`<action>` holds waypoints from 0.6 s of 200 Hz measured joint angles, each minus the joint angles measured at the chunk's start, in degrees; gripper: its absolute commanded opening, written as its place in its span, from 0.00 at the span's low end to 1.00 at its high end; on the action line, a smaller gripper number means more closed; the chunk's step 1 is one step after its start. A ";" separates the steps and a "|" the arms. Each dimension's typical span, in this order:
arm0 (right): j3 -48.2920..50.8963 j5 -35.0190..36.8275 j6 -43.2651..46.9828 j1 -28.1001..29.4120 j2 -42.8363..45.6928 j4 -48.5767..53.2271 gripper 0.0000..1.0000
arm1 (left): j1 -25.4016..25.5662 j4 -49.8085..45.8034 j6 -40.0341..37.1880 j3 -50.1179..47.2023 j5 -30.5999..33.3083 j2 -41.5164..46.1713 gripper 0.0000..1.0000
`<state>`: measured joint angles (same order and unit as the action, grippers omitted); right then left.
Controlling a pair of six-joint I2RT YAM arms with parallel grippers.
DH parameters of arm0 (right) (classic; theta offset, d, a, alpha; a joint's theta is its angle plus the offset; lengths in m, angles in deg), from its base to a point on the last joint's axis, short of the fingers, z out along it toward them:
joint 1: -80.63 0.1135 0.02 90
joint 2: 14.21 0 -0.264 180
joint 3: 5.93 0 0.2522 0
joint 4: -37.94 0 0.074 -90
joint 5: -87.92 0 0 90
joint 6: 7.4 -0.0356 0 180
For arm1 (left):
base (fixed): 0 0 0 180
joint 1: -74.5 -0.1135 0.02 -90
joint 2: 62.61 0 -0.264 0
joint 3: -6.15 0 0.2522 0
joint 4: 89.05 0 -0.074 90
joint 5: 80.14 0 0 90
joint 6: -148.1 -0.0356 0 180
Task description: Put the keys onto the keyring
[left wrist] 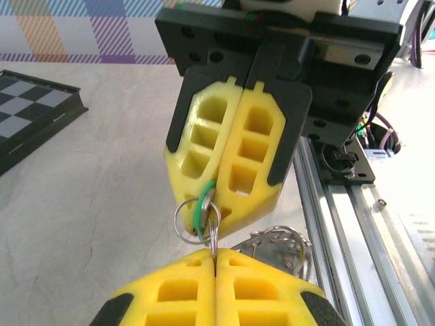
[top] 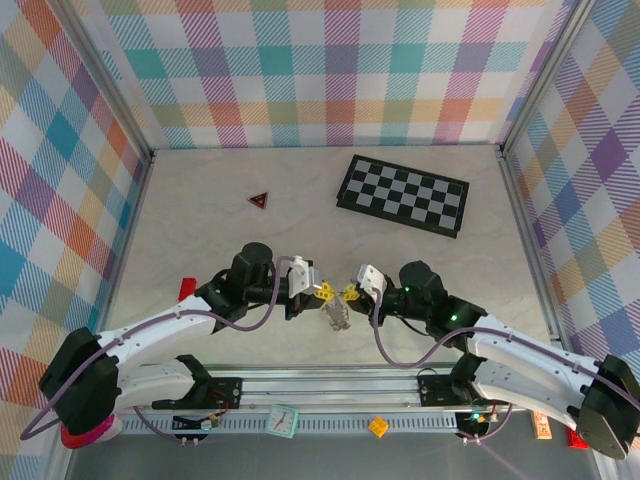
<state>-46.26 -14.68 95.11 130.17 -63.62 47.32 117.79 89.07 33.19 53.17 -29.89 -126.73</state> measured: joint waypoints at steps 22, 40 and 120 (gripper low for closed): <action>-0.02 0.26 0.46 0.00 0.50 1.27 0.00 | 0.02 -1.31 -0.46 0.11 0.44 0.00 0.00; -0.22 0.63 0.85 0.00 0.96 2.38 0.00 | 0.04 -1.84 -1.05 0.37 0.87 0.00 0.00; -4.20 0.76 3.23 0.04 1.73 7.21 0.00 | 0.20 -2.71 -1.92 1.70 1.20 0.00 0.09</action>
<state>-50.45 -13.92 98.34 130.21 -61.89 54.53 117.98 86.36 31.27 54.87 -28.69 -126.73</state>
